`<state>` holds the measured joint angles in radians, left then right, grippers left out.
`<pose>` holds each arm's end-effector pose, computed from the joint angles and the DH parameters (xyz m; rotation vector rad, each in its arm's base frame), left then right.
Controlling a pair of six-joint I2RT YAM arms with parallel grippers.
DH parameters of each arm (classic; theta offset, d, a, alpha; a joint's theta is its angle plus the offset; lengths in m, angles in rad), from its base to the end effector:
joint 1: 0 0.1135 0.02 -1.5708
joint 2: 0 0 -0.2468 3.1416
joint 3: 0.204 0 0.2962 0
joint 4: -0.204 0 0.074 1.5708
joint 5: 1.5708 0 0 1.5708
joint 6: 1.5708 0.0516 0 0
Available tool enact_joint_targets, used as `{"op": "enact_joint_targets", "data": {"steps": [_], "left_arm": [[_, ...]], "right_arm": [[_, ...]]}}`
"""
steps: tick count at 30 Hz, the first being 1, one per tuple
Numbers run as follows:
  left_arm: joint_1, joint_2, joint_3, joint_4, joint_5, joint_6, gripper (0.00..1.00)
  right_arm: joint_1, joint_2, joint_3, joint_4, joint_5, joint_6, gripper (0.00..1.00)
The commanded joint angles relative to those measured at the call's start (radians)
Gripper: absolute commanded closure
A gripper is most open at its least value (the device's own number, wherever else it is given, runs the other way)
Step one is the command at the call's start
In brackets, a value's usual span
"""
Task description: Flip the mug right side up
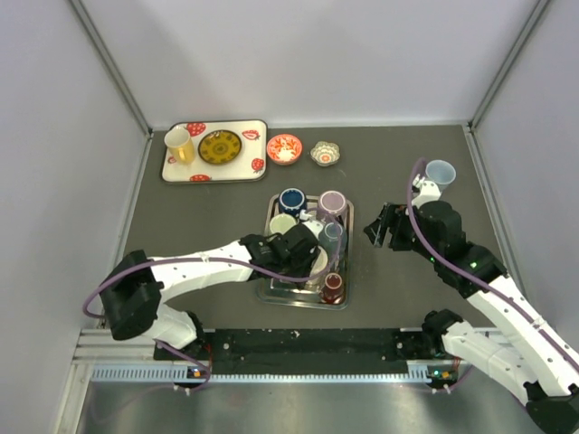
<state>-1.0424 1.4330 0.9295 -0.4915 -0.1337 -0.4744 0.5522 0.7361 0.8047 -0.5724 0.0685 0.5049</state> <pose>0.1760 -0.2878 0.1656 0.6804 2.5153 -0.4040 0.1996 0.1188 0.2984 -0.0072 2.1245 0.5698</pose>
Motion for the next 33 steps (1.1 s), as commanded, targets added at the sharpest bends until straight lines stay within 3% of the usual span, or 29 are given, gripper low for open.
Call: {"op": "enact_joint_targets", "data": {"steps": [1,10,15,20,23,33], "left_arm": [[-0.004,0.032,0.045,0.01,-0.027,0.031,0.55],[-0.004,0.055,0.046,0.016,-0.006,0.048,0.65],[-0.004,0.053,0.04,0.016,0.003,0.056,0.79],[-0.004,0.066,0.031,0.019,0.005,0.062,0.81],[-0.004,0.063,0.028,0.021,0.006,0.063,0.99],[-0.033,-0.21,0.051,-0.081,-0.032,0.077,1.0]], "right_arm": [[0.009,-0.004,0.01,0.013,-0.013,-0.003,0.24],[0.009,-0.009,-0.001,0.011,-0.01,0.007,0.24],[0.009,-0.009,-0.007,0.011,-0.018,0.012,0.25],[0.009,-0.02,-0.013,0.009,-0.026,0.021,0.25],[0.008,-0.029,-0.021,0.009,-0.026,0.027,0.25],[0.009,-0.03,0.002,0.008,-0.055,0.034,0.26]]}}
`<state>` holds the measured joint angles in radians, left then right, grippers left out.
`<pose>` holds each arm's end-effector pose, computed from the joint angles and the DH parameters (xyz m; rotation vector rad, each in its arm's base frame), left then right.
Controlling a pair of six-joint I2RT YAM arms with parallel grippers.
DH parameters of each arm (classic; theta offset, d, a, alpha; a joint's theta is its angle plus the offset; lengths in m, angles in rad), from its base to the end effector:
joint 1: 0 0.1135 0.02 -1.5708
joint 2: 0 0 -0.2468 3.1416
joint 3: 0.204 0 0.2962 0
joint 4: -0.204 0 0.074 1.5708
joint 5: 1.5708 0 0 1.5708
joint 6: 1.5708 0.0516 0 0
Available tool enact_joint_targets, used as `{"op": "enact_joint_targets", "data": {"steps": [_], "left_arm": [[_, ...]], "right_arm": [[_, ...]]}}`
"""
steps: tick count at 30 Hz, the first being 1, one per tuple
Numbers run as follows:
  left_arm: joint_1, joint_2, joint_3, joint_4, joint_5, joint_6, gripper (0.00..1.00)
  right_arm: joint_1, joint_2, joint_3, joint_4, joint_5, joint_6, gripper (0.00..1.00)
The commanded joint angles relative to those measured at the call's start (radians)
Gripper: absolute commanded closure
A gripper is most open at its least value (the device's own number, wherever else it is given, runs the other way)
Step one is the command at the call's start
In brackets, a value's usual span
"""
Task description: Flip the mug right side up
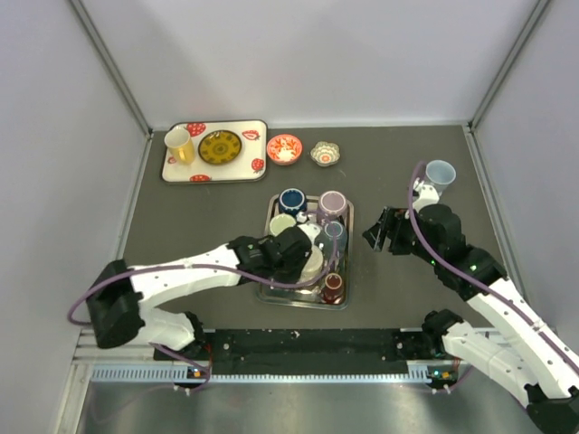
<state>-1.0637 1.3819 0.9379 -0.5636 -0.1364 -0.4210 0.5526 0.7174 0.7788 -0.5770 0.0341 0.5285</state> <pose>0.1655 -0.2835 0.1797 0.7758 2.4939 -0.3793 0.1959 0.1188 0.2915 -0.0045 2.1466 0.6123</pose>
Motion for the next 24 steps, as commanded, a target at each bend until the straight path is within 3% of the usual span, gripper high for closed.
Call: {"op": "enact_joint_targets", "data": {"steps": [1,7,11,16,24], "left_arm": [[-0.013,-0.199,0.048,-0.03,-0.026,0.028,1.0],[-0.016,-0.325,0.14,-0.114,0.003,0.013,1.0],[-0.016,-0.454,0.15,-0.047,-0.028,-0.033,1.0],[-0.012,-0.645,0.035,0.299,-0.107,-0.16,1.0],[-0.007,-0.693,-0.083,0.737,-0.026,-0.3,1.0]], "right_arm": [[0.009,-0.01,0.034,0.012,-0.025,0.011,0.26],[0.007,-0.018,0.059,0.029,-0.136,0.007,0.26],[0.009,-0.062,0.065,0.074,-0.255,0.021,0.26],[0.009,-0.165,0.019,0.172,-0.44,0.097,0.26],[0.009,-0.246,-0.094,0.436,-0.654,0.269,0.28]]}}
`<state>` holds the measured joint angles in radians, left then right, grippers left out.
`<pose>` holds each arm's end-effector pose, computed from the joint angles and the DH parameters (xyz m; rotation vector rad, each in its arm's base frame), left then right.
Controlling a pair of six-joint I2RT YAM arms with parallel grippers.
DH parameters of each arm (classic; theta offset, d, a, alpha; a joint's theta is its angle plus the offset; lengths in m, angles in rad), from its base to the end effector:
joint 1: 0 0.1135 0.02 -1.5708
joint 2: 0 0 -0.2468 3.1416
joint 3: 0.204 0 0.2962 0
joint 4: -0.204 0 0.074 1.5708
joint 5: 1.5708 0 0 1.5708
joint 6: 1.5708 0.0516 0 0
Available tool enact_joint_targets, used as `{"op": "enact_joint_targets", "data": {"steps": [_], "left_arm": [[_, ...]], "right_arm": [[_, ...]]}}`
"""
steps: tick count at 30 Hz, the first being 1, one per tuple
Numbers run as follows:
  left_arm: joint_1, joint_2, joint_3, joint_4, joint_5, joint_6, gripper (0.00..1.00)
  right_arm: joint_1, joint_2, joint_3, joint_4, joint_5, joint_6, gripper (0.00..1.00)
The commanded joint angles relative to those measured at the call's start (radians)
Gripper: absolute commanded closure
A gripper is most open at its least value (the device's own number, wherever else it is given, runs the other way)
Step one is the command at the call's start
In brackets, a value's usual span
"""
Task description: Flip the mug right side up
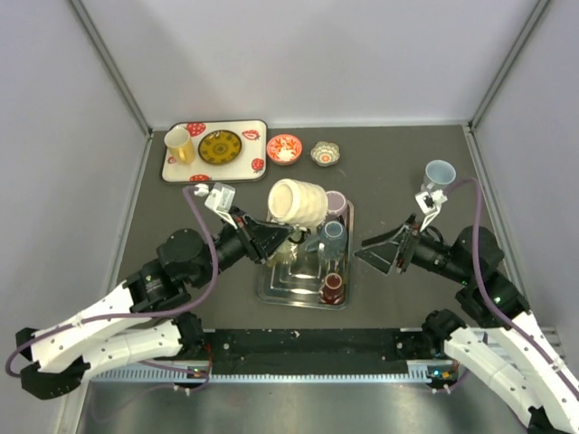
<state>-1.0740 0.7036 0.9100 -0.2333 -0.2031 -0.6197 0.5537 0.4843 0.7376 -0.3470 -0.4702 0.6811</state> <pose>0.1178 -0.1954 0.3880 0.2203 1.7078 -1.1340 0.1466 0.1181 0.3480 -0.2757 1.8121 1.2937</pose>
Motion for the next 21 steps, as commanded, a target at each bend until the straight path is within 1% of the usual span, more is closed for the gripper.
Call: {"op": "enact_joint_targets", "data": {"steps": [1,2,4,5,6,10,12,16,21], "left_arm": [[0.005,-0.007,-0.06,0.446,0.056,-0.109,1.0],[0.006,-0.003,-0.066,0.5,0.079,-0.124,1.0],[0.006,0.019,-0.077,0.563,0.106,-0.141,1.0],[0.006,0.026,-0.092,0.621,0.117,-0.156,1.0],[0.006,0.033,-0.1,0.641,0.126,-0.166,1.0],[0.008,0.066,-0.135,0.738,0.143,-0.199,1.0],[0.006,0.086,-0.145,0.77,0.156,-0.213,1.0],[0.008,0.111,-0.154,0.812,0.18,-0.229,1.0],[0.008,0.138,-0.16,0.842,0.197,-0.242,1.0]], "right_arm": [[0.006,-0.013,-0.081,0.25,-0.178,0.164,0.28],[0.008,-0.013,-0.092,0.326,-0.189,0.188,0.29],[0.008,-0.009,-0.124,0.414,-0.197,0.26,0.28],[0.008,0.0,-0.135,0.457,-0.2,0.284,0.29],[0.008,0.01,-0.141,0.541,-0.202,0.303,0.29],[0.008,0.077,-0.149,0.676,-0.205,0.391,0.3],[0.006,0.121,-0.152,0.761,-0.212,0.419,0.32],[0.009,0.2,-0.139,0.879,-0.235,0.488,0.34],[0.02,0.257,-0.104,0.904,-0.249,0.488,0.34]]}}
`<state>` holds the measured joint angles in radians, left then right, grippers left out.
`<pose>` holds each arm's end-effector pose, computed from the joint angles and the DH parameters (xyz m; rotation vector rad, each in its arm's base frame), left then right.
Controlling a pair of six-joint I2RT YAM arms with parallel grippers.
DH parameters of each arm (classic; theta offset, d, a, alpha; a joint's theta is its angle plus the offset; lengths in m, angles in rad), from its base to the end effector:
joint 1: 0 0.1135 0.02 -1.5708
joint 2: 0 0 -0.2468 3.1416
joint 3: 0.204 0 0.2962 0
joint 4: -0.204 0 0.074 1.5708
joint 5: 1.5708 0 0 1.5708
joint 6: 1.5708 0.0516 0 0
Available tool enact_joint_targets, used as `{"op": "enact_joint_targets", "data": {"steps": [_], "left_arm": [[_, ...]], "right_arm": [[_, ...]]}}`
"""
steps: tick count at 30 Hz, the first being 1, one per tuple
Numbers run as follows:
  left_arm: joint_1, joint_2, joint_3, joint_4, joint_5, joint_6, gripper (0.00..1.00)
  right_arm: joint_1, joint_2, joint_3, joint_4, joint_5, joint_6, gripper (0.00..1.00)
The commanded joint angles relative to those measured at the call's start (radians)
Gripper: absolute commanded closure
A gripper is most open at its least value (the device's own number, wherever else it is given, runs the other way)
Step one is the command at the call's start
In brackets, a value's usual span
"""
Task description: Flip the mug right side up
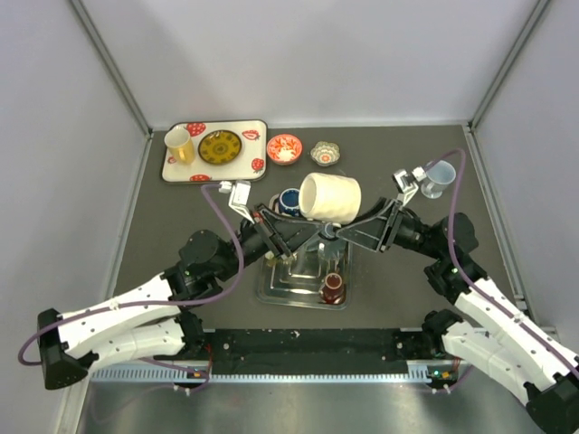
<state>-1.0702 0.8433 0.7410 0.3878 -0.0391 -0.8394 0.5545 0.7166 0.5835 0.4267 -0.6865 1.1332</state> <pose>0.1318 -0.2368 0.3633 0.1309 1.4617 -1.5828 0.1855 0.1533 0.3296 -0.2557 1.5912 1.8065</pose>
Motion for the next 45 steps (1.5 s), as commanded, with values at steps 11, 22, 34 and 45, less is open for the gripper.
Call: {"op": "enact_joint_targets", "data": {"steps": [11,22,34,45], "left_arm": [[0.004,0.049,-0.011,0.273,0.102,-0.07,1.0],[0.004,0.074,-0.045,0.307,0.137,-0.104,1.0],[0.006,-0.065,-0.129,0.18,-0.018,-0.043,0.58],[0.01,-0.206,-0.14,-0.022,-0.203,0.037,0.43]], "right_arm": [[0.041,0.119,0.087,0.264,-0.044,0.089,0.45],[0.044,0.15,0.102,0.331,-0.033,0.123,0.93],[0.044,0.08,0.137,0.132,-0.008,-0.024,1.0],[0.041,-0.002,0.278,-0.422,0.187,-0.295,1.0]]}}
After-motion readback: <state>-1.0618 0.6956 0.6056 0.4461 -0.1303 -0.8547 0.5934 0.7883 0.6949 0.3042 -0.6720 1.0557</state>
